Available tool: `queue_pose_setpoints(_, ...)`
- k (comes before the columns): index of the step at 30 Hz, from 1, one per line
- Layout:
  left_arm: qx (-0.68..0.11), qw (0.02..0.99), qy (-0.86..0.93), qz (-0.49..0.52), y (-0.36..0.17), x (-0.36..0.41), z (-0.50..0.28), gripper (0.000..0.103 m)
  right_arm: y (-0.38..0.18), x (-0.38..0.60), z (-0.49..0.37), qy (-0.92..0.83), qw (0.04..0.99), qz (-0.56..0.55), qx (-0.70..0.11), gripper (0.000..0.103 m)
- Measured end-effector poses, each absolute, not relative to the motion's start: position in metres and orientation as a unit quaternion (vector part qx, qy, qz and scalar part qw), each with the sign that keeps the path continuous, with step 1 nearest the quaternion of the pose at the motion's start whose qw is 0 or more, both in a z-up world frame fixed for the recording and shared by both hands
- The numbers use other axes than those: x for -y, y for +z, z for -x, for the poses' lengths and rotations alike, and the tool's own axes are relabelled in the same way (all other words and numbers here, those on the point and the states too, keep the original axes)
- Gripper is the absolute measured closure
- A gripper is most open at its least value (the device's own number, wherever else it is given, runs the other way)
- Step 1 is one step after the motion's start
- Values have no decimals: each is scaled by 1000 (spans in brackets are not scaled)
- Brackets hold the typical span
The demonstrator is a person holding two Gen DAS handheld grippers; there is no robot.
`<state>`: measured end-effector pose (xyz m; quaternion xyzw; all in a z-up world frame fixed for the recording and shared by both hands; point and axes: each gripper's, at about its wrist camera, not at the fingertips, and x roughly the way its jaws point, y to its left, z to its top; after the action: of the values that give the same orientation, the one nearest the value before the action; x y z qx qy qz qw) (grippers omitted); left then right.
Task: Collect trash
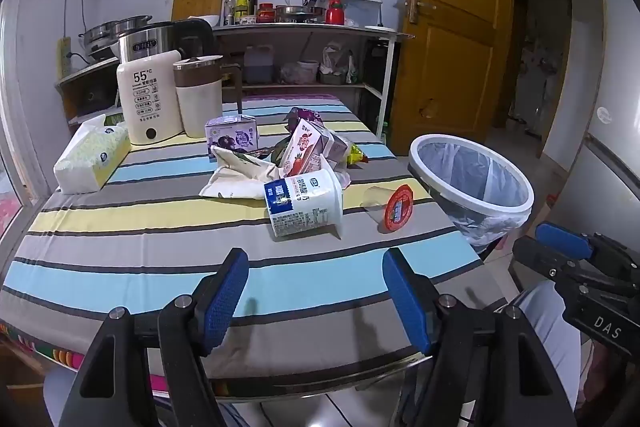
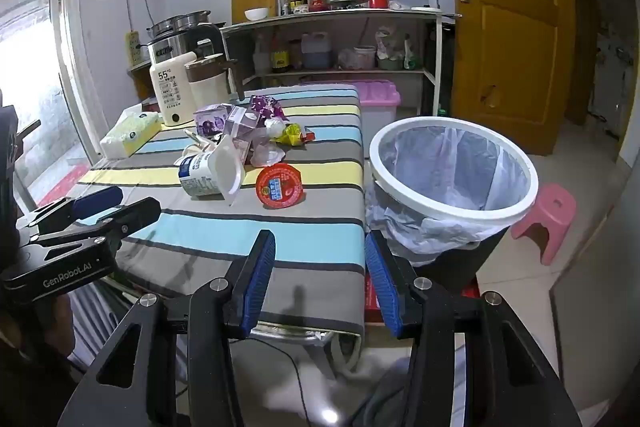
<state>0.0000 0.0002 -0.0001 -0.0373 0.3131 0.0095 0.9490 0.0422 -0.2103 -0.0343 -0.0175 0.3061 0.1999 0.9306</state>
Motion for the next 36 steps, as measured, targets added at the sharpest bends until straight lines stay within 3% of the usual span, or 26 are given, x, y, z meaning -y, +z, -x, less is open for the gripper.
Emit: queue_pose_setpoints(36, -305, 951, 1, 43, 6, 3, 7, 34, -27, 211, -33, 200, 934, 18, -295, 55)
